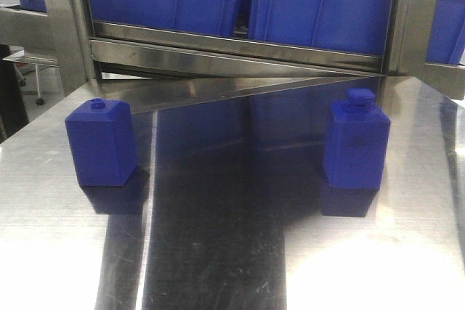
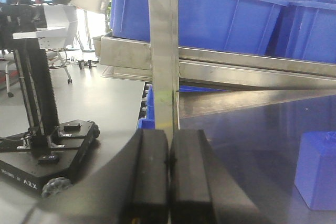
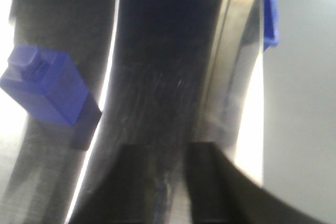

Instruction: Pick and sort blue part to right shelf

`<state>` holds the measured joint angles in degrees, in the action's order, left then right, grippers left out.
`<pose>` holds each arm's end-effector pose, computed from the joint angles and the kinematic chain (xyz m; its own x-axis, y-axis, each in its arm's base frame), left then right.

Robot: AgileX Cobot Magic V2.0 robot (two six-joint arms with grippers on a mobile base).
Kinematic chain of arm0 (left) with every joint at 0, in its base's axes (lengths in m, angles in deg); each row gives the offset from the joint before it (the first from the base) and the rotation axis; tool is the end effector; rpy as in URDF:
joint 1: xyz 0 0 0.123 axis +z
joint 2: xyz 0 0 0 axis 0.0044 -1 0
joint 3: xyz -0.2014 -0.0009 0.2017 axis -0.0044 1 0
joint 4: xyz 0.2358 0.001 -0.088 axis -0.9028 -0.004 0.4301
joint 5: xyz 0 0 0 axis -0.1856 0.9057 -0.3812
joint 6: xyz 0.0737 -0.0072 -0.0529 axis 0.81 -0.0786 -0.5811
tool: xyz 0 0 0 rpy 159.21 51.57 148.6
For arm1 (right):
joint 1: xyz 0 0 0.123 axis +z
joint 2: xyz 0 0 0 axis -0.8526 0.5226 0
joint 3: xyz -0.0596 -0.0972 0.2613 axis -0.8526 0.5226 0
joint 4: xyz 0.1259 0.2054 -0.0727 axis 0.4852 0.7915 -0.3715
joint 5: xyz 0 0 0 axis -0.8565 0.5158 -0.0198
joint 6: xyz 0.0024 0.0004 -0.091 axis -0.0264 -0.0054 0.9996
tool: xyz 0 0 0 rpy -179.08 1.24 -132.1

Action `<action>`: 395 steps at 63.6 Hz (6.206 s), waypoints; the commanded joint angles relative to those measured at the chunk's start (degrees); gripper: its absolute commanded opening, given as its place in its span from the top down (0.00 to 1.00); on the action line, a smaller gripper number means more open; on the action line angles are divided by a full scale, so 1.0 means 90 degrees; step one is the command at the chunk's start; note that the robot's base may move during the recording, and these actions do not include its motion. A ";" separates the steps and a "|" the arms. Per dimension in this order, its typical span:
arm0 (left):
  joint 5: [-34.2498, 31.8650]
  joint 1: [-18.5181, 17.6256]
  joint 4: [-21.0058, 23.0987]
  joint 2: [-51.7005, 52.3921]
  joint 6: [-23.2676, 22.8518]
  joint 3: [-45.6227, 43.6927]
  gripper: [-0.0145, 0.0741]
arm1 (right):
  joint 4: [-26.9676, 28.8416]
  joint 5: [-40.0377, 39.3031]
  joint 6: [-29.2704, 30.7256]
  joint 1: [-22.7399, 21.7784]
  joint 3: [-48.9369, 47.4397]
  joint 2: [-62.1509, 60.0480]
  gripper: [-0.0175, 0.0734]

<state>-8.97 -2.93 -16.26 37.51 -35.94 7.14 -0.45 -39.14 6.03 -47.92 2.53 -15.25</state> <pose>0.0562 -0.0033 0.2079 0.0457 -0.0194 -0.9988 0.0534 0.9984 -0.0170 0.1426 0.0253 0.2723 -0.6023 -0.0493 -0.7967 -0.1355 0.9899 0.0412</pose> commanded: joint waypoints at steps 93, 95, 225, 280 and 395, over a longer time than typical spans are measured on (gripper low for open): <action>-0.0540 -0.0024 -0.0003 0.0143 -0.0070 0.0157 0.70 | -0.0078 0.3565 -0.2987 0.1925 -0.5610 0.6462 0.15; -0.0540 -0.0024 -0.0003 0.0143 -0.0070 0.0157 0.70 | -0.0072 0.3573 -0.2988 0.1925 -0.5610 0.6497 0.16; -0.0540 -0.0024 -0.0003 0.0143 -0.0070 0.0157 0.70 | 0.0391 -0.2573 0.0475 -0.0628 0.1231 -0.3099 0.33; -0.0540 -0.0024 -0.0003 0.0143 -0.0070 0.0157 0.70 | 0.0391 -0.2559 0.0475 -0.0628 0.1236 -0.3266 0.33; 0.5419 -0.2936 -0.1139 -0.9115 -0.4008 -0.7593 0.11 | 0.0391 -0.2559 0.0475 -0.0628 0.1236 -0.3266 0.33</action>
<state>35.16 -28.87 -25.81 -43.06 -67.83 -55.33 3.27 -56.76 9.93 -53.25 15.38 -45.10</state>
